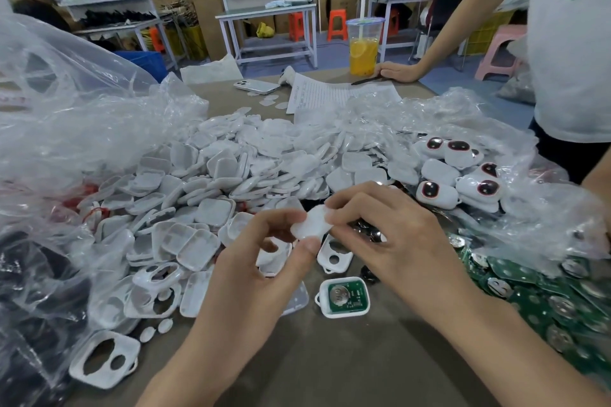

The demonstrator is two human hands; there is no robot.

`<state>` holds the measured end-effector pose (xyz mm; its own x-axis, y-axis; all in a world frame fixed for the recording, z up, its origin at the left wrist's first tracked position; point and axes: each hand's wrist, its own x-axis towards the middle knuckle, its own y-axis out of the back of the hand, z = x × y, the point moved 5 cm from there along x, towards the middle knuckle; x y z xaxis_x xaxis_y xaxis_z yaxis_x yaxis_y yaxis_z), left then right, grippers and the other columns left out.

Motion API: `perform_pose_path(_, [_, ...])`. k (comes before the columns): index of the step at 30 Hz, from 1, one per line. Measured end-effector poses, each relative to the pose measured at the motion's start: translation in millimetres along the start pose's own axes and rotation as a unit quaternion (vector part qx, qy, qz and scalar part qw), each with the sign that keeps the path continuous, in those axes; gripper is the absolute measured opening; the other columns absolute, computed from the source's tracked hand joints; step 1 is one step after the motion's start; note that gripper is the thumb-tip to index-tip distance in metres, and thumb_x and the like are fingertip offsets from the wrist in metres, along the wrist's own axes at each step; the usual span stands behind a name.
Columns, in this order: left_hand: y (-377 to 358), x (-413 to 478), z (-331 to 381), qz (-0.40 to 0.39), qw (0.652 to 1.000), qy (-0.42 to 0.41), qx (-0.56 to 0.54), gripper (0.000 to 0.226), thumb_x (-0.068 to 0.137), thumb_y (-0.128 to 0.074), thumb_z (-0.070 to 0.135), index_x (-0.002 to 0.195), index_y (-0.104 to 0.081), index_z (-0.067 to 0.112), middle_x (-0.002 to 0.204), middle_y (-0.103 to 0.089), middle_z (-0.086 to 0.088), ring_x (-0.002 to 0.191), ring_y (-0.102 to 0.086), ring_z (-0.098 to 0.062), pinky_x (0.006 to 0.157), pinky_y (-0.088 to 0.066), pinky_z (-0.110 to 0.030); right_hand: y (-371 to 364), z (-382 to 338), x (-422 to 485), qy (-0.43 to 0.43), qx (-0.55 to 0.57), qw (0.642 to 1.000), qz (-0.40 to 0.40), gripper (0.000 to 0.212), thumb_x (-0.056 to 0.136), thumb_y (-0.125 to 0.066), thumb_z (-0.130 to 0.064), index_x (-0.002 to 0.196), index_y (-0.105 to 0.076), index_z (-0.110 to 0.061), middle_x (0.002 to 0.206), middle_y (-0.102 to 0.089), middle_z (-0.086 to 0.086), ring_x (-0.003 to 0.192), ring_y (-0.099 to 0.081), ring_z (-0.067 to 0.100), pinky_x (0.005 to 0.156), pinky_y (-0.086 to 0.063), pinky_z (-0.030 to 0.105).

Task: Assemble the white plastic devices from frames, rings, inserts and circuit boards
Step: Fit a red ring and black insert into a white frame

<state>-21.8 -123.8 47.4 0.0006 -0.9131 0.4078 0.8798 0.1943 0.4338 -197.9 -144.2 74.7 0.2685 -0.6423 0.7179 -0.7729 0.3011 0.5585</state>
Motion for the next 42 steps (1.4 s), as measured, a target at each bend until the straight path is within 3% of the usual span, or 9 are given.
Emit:
perform_pose_path(4, [0.8,-1.2,4.5,0.029,0.993,-0.070,0.089,0.023,0.086,-0.060,0.055,0.109,-0.056,0.053,0.111,-0.059,0.035,0.106,-0.055,0.009,0.087,-0.035,-0.001,-5.2,4.5,-0.5,-0.099,0.107,0.988,-0.043,0.015,0.085,-0.077,-0.013,0.088,-0.068,-0.025,0.104,-0.065,-0.015,0.095,-0.061,-0.005,0.081,-0.040,0.004])
perform_pose_path(11, [2.4,0.3,5.3,0.042,0.973,-0.156,0.163,0.034,0.093,-0.060,0.043,0.126,-0.058,0.032,0.120,-0.059,0.025,0.115,-0.052,-0.001,0.098,-0.038,-0.012,-8.7,15.8,-3.2,-0.261,0.263,0.927,-0.051,0.026,0.081,-0.081,-0.015,0.088,-0.071,-0.038,0.085,-0.072,-0.010,0.084,-0.068,0.004,0.070,-0.051,0.012])
perform_pose_path(17, [0.9,1.0,7.7,0.043,0.965,-0.183,0.185,0.036,0.094,-0.061,0.037,0.125,-0.064,0.020,0.119,-0.062,0.014,0.113,-0.055,-0.011,0.099,-0.042,-0.021,-12.5,17.8,-3.3,-0.295,0.345,0.889,-0.048,0.032,0.081,-0.080,-0.004,0.089,-0.074,-0.034,0.086,-0.073,-0.005,0.077,-0.068,0.007,0.070,-0.054,0.017])
perform_pose_path(23, [1.8,0.5,8.1,0.024,0.970,-0.187,0.156,0.035,0.095,-0.059,0.038,0.129,-0.058,0.030,0.125,-0.055,0.025,0.120,-0.052,-0.003,0.101,-0.041,-0.019,-15.2,27.6,-6.1,-0.352,0.422,0.833,-0.064,0.026,0.076,-0.076,-0.032,0.102,-0.079,-0.029,0.097,-0.078,0.007,0.084,-0.072,0.018,0.083,-0.058,0.024])
perform_pose_path(26, [3.2,1.5,8.1,0.018,0.971,-0.185,0.152,0.036,0.096,-0.058,0.039,0.131,-0.055,0.032,0.127,-0.054,0.028,0.120,-0.051,-0.003,0.101,-0.041,-0.019,-21.5,28.0,-7.9,-0.379,0.494,0.778,-0.083,0.031,0.068,-0.077,-0.034,0.097,-0.082,-0.023,0.082,-0.076,0.004,0.076,-0.069,0.013,0.078,-0.058,0.023])
perform_pose_path(32, [0.6,0.3,10.1,-0.005,0.975,-0.164,0.149,0.039,0.090,-0.061,0.047,0.127,-0.050,0.039,0.117,-0.049,0.035,0.115,-0.050,0.001,0.098,-0.037,-0.010,-27.3,25.7,-8.2,-0.388,0.535,0.743,-0.106,0.025,0.082,-0.079,-0.029,0.093,-0.078,-0.008,0.078,-0.069,0.006,0.067,-0.064,0.012,0.070,-0.056,0.023])
perform_pose_path(34, [-1.7,0.0,10.8,-0.027,0.981,-0.137,0.134,0.041,0.085,-0.061,0.057,0.122,-0.045,0.050,0.116,-0.048,0.040,0.112,-0.049,0.006,0.094,-0.033,-0.004,-27.9,21.8,-7.2,-0.378,0.517,0.758,-0.121,0.020,0.087,-0.072,-0.031,0.086,-0.075,-0.012,0.071,-0.062,0.005,0.063,-0.057,0.013,0.067,-0.052,0.025])
perform_pose_path(38, [-2.7,-0.2,9.5,-0.048,0.984,-0.118,0.126,0.046,0.088,-0.053,0.069,0.129,-0.034,0.066,0.108,-0.055,0.036,0.108,-0.049,0.016,0.087,-0.033,0.000,-19.6,18.8,-6.6,-0.350,0.396,0.836,-0.146,0.023,0.085,-0.069,-0.045,0.085,-0.076,-0.023,0.067,-0.060,0.003,0.064,-0.054,0.013,0.067,-0.047,0.024])
perform_pose_path(42, [-0.9,2.9,7.3,0.000,0.998,-0.058,0.040,0.023,0.088,-0.063,0.061,0.107,-0.049,0.062,0.096,-0.066,0.033,0.091,-0.063,0.009,0.072,-0.048,-0.017,-18.0,8.7,-3.4,-0.310,0.395,0.852,-0.146,0.029,0.080,-0.070,-0.050,0.094,-0.077,-0.026,0.075,-0.069,-0.004,0.069,-0.061,0.006,0.068,-0.051,0.018])
